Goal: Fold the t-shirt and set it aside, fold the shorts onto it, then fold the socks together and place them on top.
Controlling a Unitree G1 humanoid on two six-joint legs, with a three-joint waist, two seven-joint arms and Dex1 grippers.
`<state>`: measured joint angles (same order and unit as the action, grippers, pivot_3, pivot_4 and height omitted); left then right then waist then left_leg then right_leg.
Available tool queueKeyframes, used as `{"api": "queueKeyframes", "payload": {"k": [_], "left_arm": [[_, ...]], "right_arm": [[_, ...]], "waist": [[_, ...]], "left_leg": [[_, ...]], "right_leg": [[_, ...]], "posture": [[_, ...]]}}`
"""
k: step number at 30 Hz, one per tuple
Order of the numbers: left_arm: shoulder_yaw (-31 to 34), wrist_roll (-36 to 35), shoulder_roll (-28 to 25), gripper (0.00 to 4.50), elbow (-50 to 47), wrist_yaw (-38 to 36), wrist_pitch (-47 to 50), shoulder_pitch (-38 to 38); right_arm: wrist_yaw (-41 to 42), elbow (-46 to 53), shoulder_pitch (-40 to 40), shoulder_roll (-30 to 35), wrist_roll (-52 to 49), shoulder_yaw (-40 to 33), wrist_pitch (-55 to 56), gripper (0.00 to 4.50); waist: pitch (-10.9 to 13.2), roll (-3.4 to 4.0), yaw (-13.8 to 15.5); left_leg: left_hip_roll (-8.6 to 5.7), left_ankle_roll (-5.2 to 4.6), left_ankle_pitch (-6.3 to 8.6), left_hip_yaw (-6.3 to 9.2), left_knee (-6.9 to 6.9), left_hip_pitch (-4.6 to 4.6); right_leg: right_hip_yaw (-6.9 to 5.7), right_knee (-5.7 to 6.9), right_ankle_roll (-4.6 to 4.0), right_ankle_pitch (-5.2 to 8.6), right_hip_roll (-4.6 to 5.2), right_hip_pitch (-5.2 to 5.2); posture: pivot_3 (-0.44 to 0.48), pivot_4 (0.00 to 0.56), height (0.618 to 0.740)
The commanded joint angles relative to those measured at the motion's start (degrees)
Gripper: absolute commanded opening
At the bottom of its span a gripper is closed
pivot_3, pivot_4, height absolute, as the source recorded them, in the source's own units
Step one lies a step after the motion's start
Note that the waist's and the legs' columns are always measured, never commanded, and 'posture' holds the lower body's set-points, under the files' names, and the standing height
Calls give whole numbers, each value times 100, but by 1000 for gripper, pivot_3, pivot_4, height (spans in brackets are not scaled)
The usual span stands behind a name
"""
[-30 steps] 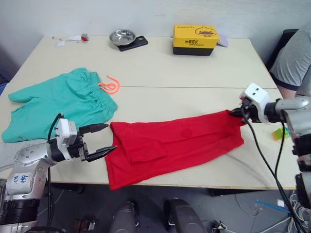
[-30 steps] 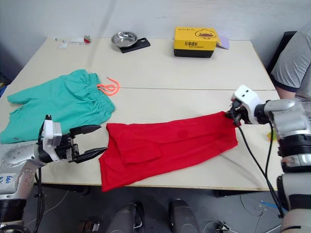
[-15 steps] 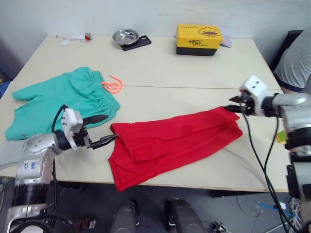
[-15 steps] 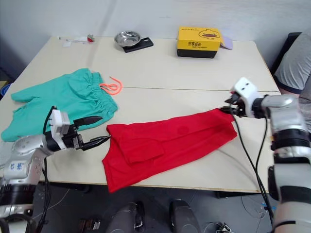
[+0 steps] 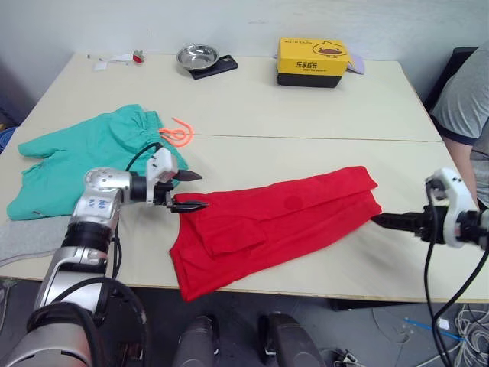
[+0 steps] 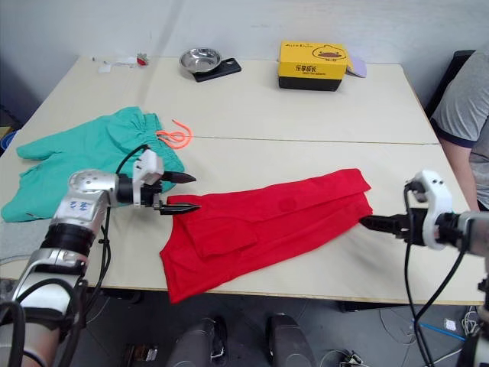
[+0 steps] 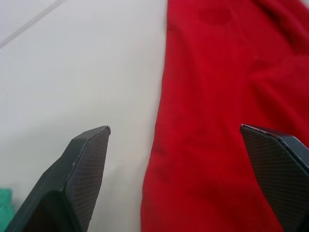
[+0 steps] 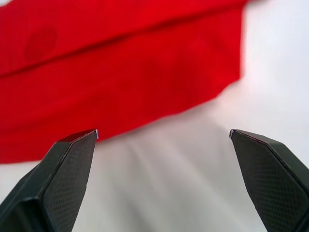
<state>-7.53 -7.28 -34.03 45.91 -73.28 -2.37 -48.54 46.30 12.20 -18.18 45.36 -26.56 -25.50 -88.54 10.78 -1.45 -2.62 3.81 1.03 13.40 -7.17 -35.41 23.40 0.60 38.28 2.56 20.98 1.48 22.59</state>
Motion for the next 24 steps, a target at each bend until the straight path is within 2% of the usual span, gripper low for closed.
{"api": "queueKeyframes", "payload": {"k": [1, 9, 12, 13, 17, 24], "left_arm": [[-47, 257, 80, 4500, 493, 7, -314, -345], [-137, 628, 196, 4500, 1124, -47, -210, -661], [-190, 733, 218, 3975, 1228, 24, 93, -744], [-184, 721, 227, 3657, 1210, -23, 127, -734], [-118, 580, 229, 2415, 918, -281, 340, -596], [26, 367, 74, 120, 84, -378, 894, -199]], "right_arm": [[-455, 460, 48, -448, -79, -399, -292, 4459], [-1302, 124, -234, -1257, 101, -584, -1, 4459], [-1432, -37, -373, -1399, 56, -412, 104, 4500], [-1494, -97, -467, -1461, 56, -336, 162, 4500], [-1800, -484, -760, -1593, 214, -148, 723, 3580], [-1579, -1147, -1023, -1054, 297, 408, 1606, 1070]], "waist": [[0, -1, -12], [-6, -26, -73], [-7, -37, -74], [-8, -39, -78], [-9, -40, -98], [-7, -39, -91]], "left_leg": [[1, 1, -1, -1, -8, 0], [1, -11, -2, 1, -37, -8], [2, -35, 2, 3, -53, -10], [1, -43, 0, 4, -53, -10], [2, -48, -5, 2, -53, -12], [2, -34, -12, -2, -43, -6]], "right_leg": [[0, 4, 0, 0, -1, 2], [1, 34, 8, -4, 2, -10], [-1, 53, 9, -10, 3, -11], [-1, 53, 10, -15, 3, -11], [0, 54, 4, -24, 3, -10], [2, 47, 5, -23, 3, -3]], "posture": [[0, 150, 740], [0, 150, 740], [0, 150, 740], [0, 150, 740], [0, 150, 740], [0, 150, 740]]}}
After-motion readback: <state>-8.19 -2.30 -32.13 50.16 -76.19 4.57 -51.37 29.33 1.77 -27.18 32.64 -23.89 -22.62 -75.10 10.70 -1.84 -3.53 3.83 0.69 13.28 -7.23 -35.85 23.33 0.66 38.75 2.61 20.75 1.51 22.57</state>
